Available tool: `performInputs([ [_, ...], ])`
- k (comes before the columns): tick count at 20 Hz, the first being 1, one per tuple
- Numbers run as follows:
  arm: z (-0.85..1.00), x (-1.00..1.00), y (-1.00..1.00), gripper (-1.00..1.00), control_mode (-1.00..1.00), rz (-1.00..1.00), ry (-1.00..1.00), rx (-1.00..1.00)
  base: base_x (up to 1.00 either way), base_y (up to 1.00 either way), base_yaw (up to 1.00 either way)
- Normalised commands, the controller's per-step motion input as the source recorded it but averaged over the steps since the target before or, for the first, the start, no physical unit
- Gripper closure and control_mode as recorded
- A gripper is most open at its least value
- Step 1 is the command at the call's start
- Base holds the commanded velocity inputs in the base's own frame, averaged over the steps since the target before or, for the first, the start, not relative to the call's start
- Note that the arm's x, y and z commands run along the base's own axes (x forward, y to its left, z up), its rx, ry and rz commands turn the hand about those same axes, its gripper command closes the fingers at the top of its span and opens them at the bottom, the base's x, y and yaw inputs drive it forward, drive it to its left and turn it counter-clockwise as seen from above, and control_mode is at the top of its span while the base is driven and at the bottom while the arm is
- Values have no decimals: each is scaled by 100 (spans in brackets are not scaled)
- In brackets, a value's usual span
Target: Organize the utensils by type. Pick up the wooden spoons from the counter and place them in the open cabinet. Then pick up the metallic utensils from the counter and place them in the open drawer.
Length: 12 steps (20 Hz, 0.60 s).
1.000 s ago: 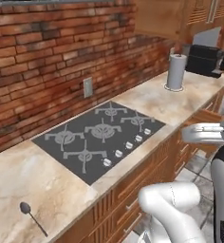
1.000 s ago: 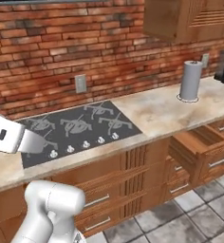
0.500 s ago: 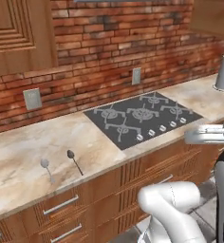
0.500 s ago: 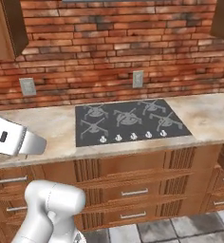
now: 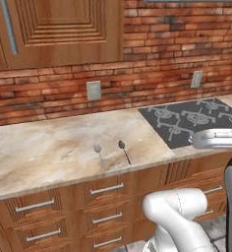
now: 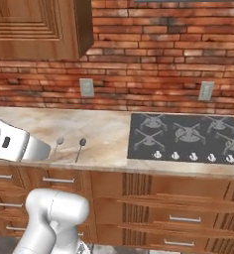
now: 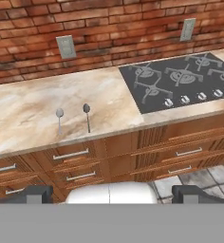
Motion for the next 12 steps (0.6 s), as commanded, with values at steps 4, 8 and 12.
performInputs([
  [4,0,0,0,-100,100,0,0,0,-1,68,21],
  [8,0,0,0,-100,100,0,0,0,3,43,9],
  [12,0,0,0,-100,100,0,0,0,24,3,0],
])
